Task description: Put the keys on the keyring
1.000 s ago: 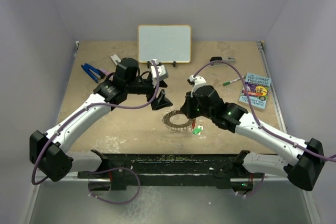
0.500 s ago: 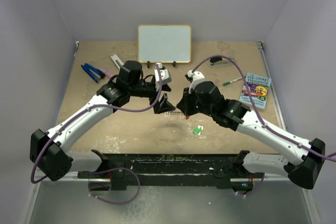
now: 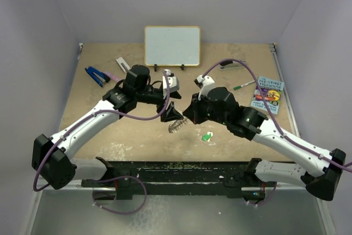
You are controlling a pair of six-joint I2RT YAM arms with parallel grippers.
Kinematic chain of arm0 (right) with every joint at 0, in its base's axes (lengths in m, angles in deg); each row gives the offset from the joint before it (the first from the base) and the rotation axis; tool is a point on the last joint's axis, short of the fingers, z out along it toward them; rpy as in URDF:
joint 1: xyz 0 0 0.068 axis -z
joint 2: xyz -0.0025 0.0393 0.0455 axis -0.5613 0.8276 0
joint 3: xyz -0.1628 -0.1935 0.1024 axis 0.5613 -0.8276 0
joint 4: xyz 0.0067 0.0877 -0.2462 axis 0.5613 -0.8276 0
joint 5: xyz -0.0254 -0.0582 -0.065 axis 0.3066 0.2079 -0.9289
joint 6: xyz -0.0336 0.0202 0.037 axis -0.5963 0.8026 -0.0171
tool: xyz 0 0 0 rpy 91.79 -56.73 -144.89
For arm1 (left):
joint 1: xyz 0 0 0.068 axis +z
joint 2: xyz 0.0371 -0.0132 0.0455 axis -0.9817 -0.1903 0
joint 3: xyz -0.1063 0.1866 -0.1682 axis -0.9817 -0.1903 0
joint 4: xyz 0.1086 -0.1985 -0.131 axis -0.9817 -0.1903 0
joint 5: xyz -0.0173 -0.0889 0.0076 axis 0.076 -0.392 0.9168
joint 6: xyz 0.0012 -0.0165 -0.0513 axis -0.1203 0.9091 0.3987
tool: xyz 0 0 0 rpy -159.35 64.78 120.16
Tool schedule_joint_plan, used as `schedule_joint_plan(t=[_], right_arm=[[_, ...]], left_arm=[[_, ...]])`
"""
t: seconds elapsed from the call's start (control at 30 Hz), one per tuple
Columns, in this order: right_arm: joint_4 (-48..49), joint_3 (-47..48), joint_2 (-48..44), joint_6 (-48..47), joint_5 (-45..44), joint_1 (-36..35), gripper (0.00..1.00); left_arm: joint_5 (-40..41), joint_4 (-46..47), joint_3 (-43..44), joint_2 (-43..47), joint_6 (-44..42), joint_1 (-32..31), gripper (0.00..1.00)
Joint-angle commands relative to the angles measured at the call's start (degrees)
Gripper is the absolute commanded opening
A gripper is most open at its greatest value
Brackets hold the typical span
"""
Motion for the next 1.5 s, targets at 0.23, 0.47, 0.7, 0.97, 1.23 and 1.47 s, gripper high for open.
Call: schedule_joint_plan(t=[0.23, 0.47, 0.7, 0.97, 1.23, 1.47], right_arm=[[4.3, 3.2, -3.8, 0.5, 4.4, -0.5, 0.0], [2.4, 3.5, -4.8, 0.7, 3.2, -0.6, 0.0], [2.0, 3.7, -4.8, 1.1, 2.5, -0.7, 0.0], [2.5, 4.4, -4.3, 1.4, 2.1, -1.4, 0.0], [2.5, 4.6, -4.3, 1.8, 1.3, -2.1, 0.0], [2.4, 5.0, -4.2, 1.8, 0.8, -2.4, 0.0]], left_arm=[[2.7, -1.7, -0.3, 0.9, -7.0, -0.4, 0.98], [6.9, -6.5, 2.7, 1.6, -11.9, -0.4, 0.98], [4.0, -12.7, 7.6, 1.9, -13.5, -0.4, 0.98], [-8.3, -10.7, 8.2, 1.3, -7.0, -0.5, 0.98], [-8.3, -9.1, 6.5, 0.8, -6.5, -1.6, 0.98], [-6.0, -9.4, 6.1, 0.9, -7.6, -1.8, 0.98]])
